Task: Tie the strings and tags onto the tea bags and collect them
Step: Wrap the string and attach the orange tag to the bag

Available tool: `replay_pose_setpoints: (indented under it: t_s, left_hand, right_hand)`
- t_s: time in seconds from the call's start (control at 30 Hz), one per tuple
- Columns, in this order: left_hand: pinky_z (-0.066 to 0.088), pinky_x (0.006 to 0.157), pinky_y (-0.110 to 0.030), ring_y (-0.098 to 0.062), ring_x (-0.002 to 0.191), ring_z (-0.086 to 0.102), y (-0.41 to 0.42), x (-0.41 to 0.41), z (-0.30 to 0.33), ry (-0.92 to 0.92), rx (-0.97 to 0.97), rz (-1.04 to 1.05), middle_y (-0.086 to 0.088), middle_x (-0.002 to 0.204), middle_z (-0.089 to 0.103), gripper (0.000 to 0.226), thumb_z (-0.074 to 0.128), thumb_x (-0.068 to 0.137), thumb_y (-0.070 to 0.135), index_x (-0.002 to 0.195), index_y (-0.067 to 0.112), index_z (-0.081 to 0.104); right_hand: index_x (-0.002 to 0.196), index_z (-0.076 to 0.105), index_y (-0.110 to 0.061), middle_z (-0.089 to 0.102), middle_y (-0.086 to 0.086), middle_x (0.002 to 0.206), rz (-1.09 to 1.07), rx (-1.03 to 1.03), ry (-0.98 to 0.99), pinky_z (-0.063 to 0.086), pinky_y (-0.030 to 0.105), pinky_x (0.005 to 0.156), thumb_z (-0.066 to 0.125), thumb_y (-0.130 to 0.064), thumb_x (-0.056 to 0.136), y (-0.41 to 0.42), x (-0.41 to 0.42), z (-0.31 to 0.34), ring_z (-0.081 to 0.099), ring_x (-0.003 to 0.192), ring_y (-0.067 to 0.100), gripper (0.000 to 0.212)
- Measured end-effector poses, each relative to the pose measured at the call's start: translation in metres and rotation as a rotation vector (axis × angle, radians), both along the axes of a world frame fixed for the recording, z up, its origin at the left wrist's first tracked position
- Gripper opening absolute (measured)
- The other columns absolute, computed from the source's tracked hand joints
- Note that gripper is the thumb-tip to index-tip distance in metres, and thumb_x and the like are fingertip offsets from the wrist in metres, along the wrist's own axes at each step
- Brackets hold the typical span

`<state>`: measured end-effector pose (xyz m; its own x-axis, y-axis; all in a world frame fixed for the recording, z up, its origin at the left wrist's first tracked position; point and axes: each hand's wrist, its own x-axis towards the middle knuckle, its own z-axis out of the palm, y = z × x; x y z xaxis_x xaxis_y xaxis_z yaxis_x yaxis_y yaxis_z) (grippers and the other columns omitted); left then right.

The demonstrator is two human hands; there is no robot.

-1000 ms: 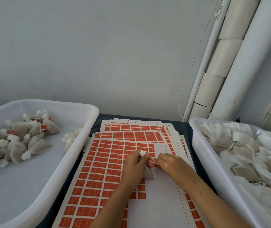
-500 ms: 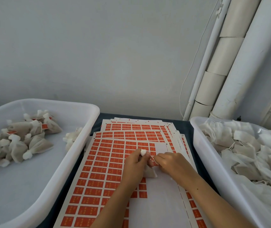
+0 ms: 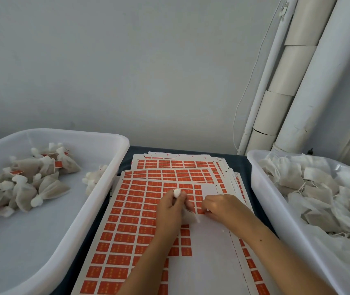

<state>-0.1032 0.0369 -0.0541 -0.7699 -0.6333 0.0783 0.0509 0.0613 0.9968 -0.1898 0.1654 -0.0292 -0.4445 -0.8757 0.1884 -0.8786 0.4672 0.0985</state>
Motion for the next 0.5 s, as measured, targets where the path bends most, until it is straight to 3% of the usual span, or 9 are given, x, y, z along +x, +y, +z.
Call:
replay_pose_setpoints:
  t_s: [0.17,0.27,0.33,0.43,0.5]
  left_hand:
    - [0.040,0.064,-0.006,-0.006,0.070,0.064,-0.0007,-0.0020,-0.0021,-0.002,0.011,0.016,0.000,0.075,0.069,0.027,0.047,0.097,0.026,0.087,0.006,0.064]
    - [0.041,0.066,-0.008,-0.009,0.074,0.065,-0.0009,-0.0020,-0.0017,-0.002,0.018,0.016,-0.001,0.077,0.069,0.028,0.047,0.097,0.026,0.088,0.006,0.064]
    - [0.042,0.067,-0.010,-0.009,0.074,0.065,-0.0004,-0.0015,-0.0011,-0.005,0.019,0.011,-0.001,0.077,0.069,0.028,0.047,0.097,0.026,0.088,0.007,0.064]
    - [0.040,0.066,-0.009,-0.007,0.071,0.064,0.0009,-0.0010,-0.0002,-0.010,0.007,0.010,0.000,0.075,0.069,0.027,0.047,0.097,0.026,0.087,0.007,0.064]
    - [0.040,0.067,-0.011,-0.008,0.071,0.063,0.0008,-0.0007,0.0008,-0.015,0.002,0.013,0.001,0.075,0.068,0.027,0.047,0.097,0.026,0.088,0.008,0.064]
  right_hand:
    - [0.114,0.060,-0.019,0.066,-0.003,0.115,0.012,0.041,0.047,0.047,0.022,0.088,0.063,-0.029,0.087,-0.0013,0.0005,-0.0034,0.067,0.093,0.016,0.030]
    - [0.090,0.071,-0.019,0.073,-0.005,0.087,0.052,0.024,0.116,0.055,0.020,0.064,0.088,-0.027,0.058,0.0005,0.0032,-0.0018,0.069,0.063,0.012,0.036]
    - [0.077,0.072,-0.021,0.072,-0.008,0.074,0.063,-0.016,0.152,0.053,0.018,0.053,0.094,-0.028,0.041,0.0009,0.0043,-0.0016,0.066,0.051,0.010,0.042]
    - [0.075,0.073,-0.020,0.072,-0.008,0.072,0.050,-0.060,0.136,0.053,0.016,0.051,0.095,-0.028,0.039,-0.0002,0.0053,-0.0021,0.065,0.049,0.009,0.043]
    - [0.084,0.073,-0.018,0.074,-0.005,0.081,0.037,-0.081,0.113,0.054,0.017,0.058,0.092,-0.026,0.050,-0.0020,0.0052,0.0011,0.069,0.058,0.011,0.039]
